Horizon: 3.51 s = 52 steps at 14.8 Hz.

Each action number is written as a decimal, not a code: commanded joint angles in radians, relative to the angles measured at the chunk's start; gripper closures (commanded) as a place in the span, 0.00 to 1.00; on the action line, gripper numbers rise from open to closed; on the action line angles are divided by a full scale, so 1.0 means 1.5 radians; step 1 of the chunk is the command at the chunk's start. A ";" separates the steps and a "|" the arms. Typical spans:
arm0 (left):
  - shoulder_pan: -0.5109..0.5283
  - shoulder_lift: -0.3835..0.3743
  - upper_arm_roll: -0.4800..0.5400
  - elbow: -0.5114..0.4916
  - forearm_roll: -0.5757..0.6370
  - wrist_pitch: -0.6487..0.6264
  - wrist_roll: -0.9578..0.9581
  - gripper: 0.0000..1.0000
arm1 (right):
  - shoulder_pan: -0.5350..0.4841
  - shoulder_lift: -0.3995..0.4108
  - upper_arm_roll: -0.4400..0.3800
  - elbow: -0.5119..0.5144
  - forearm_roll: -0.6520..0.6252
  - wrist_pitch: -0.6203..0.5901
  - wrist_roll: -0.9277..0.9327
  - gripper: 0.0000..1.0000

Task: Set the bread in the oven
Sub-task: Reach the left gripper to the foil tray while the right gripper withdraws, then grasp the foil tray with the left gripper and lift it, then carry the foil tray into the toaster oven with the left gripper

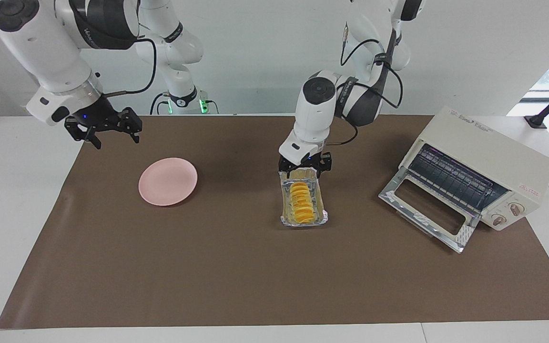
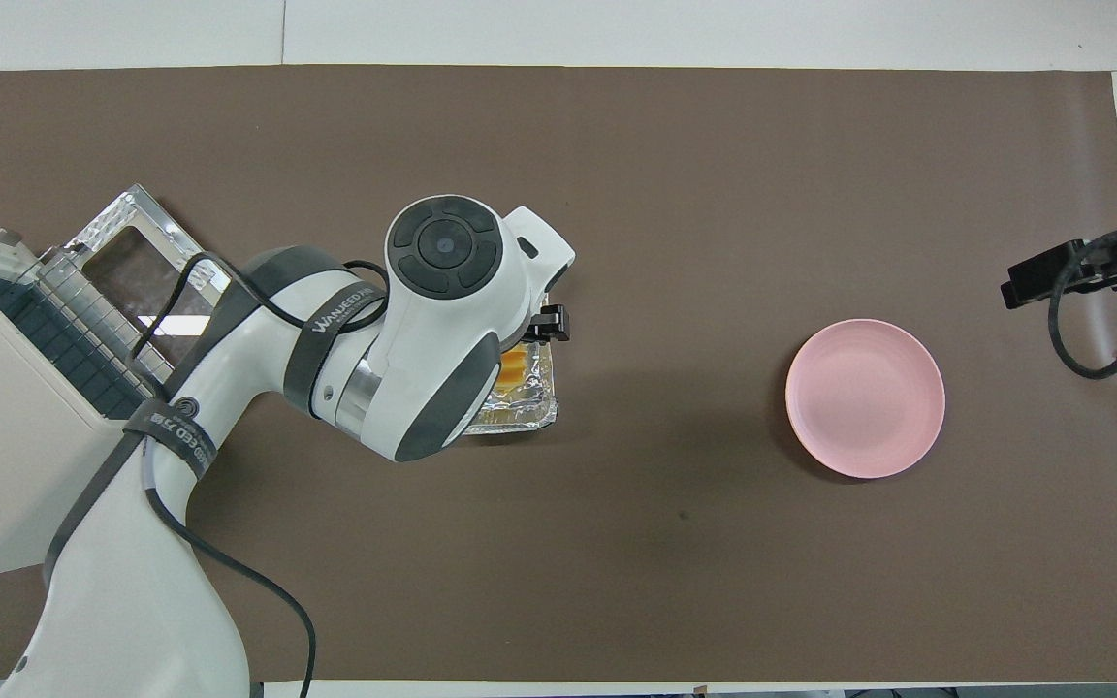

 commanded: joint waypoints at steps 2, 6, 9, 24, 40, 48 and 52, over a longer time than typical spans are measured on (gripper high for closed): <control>-0.049 0.062 0.012 0.019 0.003 0.051 -0.059 0.00 | -0.028 -0.054 0.010 -0.042 -0.023 -0.023 -0.014 0.00; -0.052 0.087 0.011 0.017 0.003 0.089 -0.089 0.05 | -0.021 -0.053 0.010 -0.042 -0.032 -0.021 0.006 0.00; -0.056 0.092 0.010 0.016 -0.002 0.108 -0.094 0.46 | -0.018 -0.052 0.011 -0.041 -0.031 -0.021 0.033 0.00; -0.046 0.126 0.019 0.093 -0.002 0.020 -0.142 1.00 | -0.016 -0.055 0.012 -0.039 -0.031 -0.030 0.031 0.00; 0.111 0.097 0.291 0.184 0.024 -0.238 -0.101 1.00 | -0.017 -0.055 0.012 -0.039 -0.031 -0.029 0.031 0.00; 0.114 0.065 0.345 0.106 0.049 -0.241 -0.049 1.00 | -0.017 -0.055 0.012 -0.039 -0.031 -0.029 0.031 0.00; 0.120 0.058 0.359 0.082 0.049 -0.238 -0.048 1.00 | -0.017 -0.055 0.012 -0.039 -0.031 -0.029 0.031 0.00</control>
